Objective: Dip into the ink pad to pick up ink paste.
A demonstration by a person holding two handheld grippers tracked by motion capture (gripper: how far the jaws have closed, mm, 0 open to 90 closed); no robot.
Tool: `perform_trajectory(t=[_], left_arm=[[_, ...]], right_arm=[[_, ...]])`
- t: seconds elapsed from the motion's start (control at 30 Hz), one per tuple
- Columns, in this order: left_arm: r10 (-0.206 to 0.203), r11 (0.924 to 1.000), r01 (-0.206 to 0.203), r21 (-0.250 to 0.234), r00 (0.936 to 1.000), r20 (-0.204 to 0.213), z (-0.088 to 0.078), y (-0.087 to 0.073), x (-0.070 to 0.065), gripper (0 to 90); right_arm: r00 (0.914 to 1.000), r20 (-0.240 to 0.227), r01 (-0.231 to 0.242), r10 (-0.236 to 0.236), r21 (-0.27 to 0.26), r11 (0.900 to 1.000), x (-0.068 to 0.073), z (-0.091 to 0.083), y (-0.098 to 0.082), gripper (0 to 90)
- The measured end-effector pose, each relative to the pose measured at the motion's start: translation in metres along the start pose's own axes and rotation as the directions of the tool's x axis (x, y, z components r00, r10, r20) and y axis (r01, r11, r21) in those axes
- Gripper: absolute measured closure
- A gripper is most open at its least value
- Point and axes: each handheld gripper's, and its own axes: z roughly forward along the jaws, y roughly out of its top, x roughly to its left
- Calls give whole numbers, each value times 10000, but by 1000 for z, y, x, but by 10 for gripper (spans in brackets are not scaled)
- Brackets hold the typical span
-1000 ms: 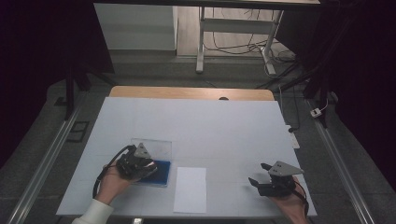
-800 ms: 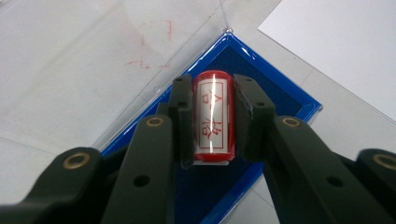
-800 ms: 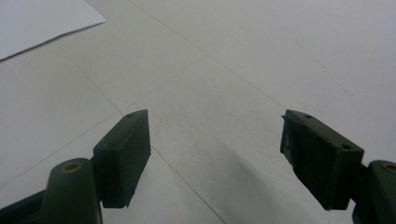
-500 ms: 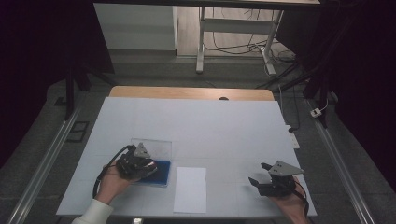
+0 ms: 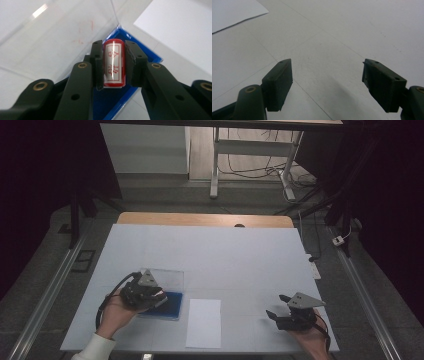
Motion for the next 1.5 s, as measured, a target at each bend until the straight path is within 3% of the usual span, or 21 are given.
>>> perform_trajectory(t=[0.3,0.6,1.0,1.33,1.5], left_arm=[[-177,9967,176,-789,9998,-1,-31,2,0,707],[-298,9943,288,-1026,9995,-81,-41,0,2,707],[-283,9972,291,-682,9995,120,-29,-1,3,707],[-271,9996,275,-105,9990,358,-9,-3,3,707],[-249,9996,246,114,9993,286,1,-4,3,706]], right_arm=[[10000,2,13,-13,-27,10000,0,0,0,239],[10000,9,1,-1,34,10000,0,1,-1,239],[10000,4,-3,3,14,10000,0,2,-1,240],[10000,4,-44,44,67,10000,0,2,-2,240],[10000,9,-47,47,93,9999,0,2,-2,241]])
